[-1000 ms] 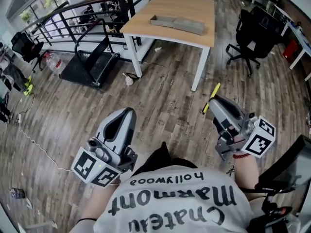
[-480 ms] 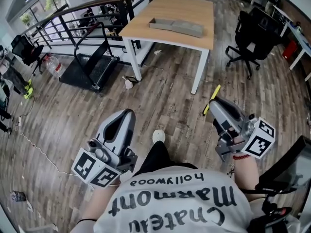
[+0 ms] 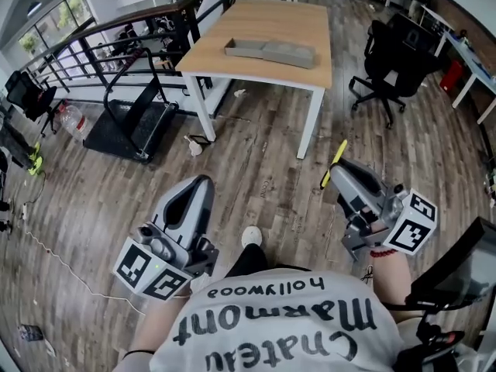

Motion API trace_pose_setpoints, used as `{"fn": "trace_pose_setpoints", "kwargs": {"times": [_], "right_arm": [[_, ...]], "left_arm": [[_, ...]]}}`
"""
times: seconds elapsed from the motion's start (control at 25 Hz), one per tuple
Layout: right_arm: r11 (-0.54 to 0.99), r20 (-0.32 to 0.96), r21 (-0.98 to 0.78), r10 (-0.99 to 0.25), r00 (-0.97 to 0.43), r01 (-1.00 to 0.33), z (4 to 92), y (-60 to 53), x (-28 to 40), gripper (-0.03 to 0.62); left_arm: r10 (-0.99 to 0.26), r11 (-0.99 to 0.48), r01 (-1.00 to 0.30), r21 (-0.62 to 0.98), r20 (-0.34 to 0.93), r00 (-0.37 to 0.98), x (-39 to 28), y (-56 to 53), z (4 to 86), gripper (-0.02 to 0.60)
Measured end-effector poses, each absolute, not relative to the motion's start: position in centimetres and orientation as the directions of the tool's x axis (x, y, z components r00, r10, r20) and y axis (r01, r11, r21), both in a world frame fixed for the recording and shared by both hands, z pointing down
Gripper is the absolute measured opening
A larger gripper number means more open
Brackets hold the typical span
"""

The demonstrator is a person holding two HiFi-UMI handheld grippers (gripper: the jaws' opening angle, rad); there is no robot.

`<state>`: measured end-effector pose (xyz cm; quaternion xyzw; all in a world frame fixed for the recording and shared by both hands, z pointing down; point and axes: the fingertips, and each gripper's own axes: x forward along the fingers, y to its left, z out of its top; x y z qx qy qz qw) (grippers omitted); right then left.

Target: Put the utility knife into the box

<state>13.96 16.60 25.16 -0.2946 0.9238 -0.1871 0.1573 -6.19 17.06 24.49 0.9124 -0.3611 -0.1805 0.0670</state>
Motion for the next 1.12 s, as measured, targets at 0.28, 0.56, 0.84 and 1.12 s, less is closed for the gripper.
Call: {"fn": "trace_pose_setpoints", "kwargs": {"times": [0.28,0.56,0.84,1.12], "right_arm": [[0.736,-0.156,-0.451,-0.622,-0.767,-0.505,26.0,12.8,13.7,0.058],[0.717,-0.162,-0.470,-0.644,-0.748,-0.515,25.9,7.2,13.6,0.058],[0.717,-0.173,-0.467,-0.649,-0.741,-0.518,24.2,1.8,12.6,0.057],[0.712,-0.169,-0.471,-0.652,-0.740,-0.520,23.9,-2.7,11.6,0.057]], "left_arm": [[-0.672,-0.740,-0.614,0.274,-0.265,0.691,-6.2,12.6,25.2,0.009],[-0.659,-0.750,-0.595,0.290,-0.249,0.710,-6.2,7.1,25.4,0.009],[-0.650,-0.758,-0.589,0.279,-0.251,0.717,-7.2,1.4,23.4,0.009],[-0.648,-0.759,-0.584,0.289,-0.237,0.724,-8.1,-3.3,23.3,0.009]]}}
